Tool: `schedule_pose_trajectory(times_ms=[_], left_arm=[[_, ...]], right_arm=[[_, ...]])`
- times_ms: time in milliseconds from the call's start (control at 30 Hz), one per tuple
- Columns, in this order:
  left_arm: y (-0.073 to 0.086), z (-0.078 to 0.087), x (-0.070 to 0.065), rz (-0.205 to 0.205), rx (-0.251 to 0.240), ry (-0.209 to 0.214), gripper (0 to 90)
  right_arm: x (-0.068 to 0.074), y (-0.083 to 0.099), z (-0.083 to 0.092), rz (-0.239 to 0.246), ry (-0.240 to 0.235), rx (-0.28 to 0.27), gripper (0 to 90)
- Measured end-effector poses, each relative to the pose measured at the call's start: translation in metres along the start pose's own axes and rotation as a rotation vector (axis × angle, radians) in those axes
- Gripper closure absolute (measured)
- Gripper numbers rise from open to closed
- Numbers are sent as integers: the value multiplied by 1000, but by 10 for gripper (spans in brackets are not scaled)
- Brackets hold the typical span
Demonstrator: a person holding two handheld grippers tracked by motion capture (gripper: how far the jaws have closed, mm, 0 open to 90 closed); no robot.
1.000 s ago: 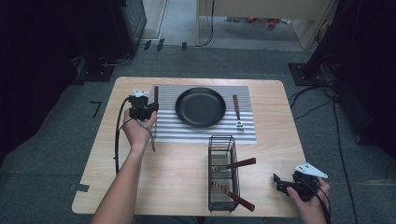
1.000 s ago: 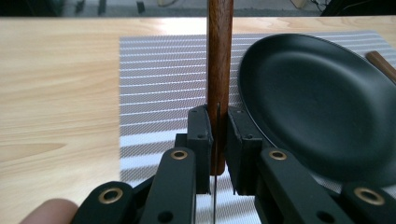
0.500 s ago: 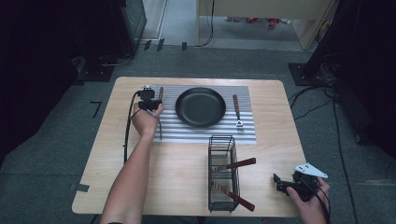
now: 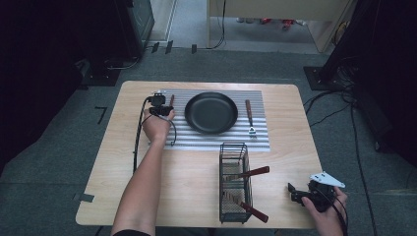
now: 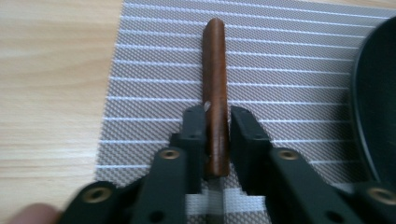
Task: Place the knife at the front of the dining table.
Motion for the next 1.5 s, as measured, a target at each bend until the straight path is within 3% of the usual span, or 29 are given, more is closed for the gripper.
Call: schedule_pose_trajectory(times_ms=[133,267,300,400,633,967,1033,1100,1133,1167,1333,1367,1433,1467,1500], left_arm=[[1,0,-1,-18,4,3,655],[2,0,-1,-21,4,-6,769],[1,0,-1,4,3,16,777],[1,1,0,33,-5,27,779],[3,4,0,96,-23,-9,779],[4,3,0,101,-30,4,777],[4,3,-1,94,-31,19,722],[4,4,-5,94,-30,73,609],[4,4,-5,94,-30,73,529],[3,6,-8,66,-31,82,460],[-2,18,-14,43,-42,93,274],[-5,27,-15,38,-52,87,243],[-6,35,-16,23,-47,87,260],[-4,38,-15,13,-29,77,298],[-2,41,-15,5,-23,78,392]], right_arm=[[0,0,0,0,0,0,9],[0,0,0,0,0,0,9],[0,0,0,-1,0,1,9],[0,0,0,1,0,0,9],[0,0,0,0,0,0,10],[0,0,0,0,0,0,9],[0,0,0,0,0,0,9],[0,0,0,0,0,0,10],[0,0,0,-1,0,0,10],[0,0,0,0,0,0,9],[0,0,0,0,0,0,9],[0,0,0,0,0,0,9],[0,0,0,0,0,0,9],[0,0,0,1,0,0,9],[0,0,0,0,0,0,9]])
Point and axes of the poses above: each handheld gripper's, and its own axes: z roughly backward along the jaws, y roughly out of its underside, x roughly to its left, the point moved 7 cm from there along -z, roughly forward along the jaws, and after that the axes turned 13 degrees about y, right-handed, at the moved point
